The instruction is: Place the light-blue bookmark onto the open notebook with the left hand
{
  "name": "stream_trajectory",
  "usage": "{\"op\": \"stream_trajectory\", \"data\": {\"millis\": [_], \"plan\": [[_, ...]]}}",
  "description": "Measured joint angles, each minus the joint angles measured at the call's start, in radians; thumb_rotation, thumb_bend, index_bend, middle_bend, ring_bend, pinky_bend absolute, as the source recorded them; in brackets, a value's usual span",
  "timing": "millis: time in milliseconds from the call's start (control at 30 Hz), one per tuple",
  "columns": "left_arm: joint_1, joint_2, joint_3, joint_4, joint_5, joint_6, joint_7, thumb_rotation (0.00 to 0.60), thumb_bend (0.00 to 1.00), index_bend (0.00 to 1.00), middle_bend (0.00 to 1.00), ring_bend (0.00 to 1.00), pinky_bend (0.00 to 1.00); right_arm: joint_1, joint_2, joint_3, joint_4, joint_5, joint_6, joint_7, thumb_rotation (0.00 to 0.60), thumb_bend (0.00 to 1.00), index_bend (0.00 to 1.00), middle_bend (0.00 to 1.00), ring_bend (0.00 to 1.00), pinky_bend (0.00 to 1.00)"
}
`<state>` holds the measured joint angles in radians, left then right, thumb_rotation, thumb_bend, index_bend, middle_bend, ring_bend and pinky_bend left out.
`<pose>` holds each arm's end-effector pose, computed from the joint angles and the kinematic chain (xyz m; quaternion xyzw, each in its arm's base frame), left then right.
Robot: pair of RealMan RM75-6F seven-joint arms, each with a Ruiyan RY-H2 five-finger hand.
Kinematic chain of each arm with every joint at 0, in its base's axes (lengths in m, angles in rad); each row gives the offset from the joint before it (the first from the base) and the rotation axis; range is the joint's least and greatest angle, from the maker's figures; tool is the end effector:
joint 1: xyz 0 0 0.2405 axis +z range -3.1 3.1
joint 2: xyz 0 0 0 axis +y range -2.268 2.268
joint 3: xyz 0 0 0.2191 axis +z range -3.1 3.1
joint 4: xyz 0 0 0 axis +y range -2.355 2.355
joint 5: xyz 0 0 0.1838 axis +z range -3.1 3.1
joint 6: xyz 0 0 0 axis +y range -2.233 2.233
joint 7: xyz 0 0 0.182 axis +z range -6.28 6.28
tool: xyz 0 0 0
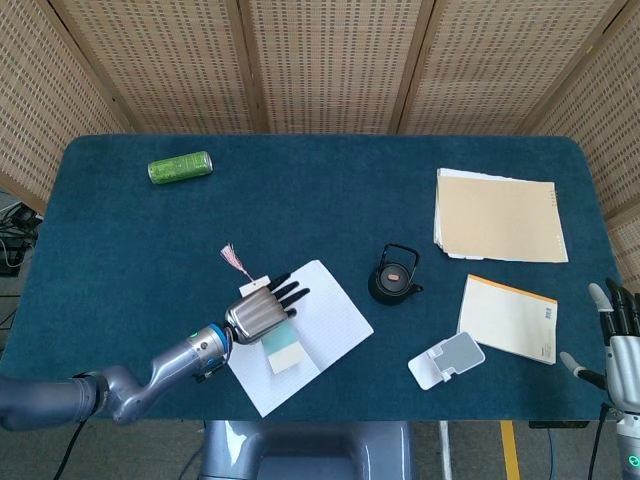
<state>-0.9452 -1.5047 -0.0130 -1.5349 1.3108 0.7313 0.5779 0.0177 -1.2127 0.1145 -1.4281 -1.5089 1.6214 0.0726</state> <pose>-0.0666 0.2999 -0.0579 -0.9174 -0.1250 -0.2495 0.2837 -0.2877 -0.2049 0.1900 0.5432 -0.3388 0.4245 0.6403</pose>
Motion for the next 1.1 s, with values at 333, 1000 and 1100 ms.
{"op": "stream_trajectory", "data": {"millis": [333,1000,1100], "plan": [[-0.002,-0.03,0.011,-0.069,-0.11,0.031,0.163,0.6,0.36,0.74,0.0,0.0,0.0,-0.006,0.01,0.004,-0.01,-0.005,0.017,0.012,0.6,0.11,0.05,0.0,0.0,0.0],[-0.029,-0.097,0.04,-0.128,-0.298,0.107,0.332,0.6,0.36,0.75,0.0,0.0,0.0,-0.012,0.021,0.007,-0.019,-0.011,0.031,0.027,0.6,0.11,0.05,0.0,0.0,0.0],[-0.032,-0.104,0.041,-0.129,-0.311,0.117,0.329,0.6,0.36,0.74,0.0,0.0,0.0,-0.011,0.02,0.006,-0.02,-0.012,0.03,0.026,0.6,0.11,0.05,0.0,0.0,0.0]]}}
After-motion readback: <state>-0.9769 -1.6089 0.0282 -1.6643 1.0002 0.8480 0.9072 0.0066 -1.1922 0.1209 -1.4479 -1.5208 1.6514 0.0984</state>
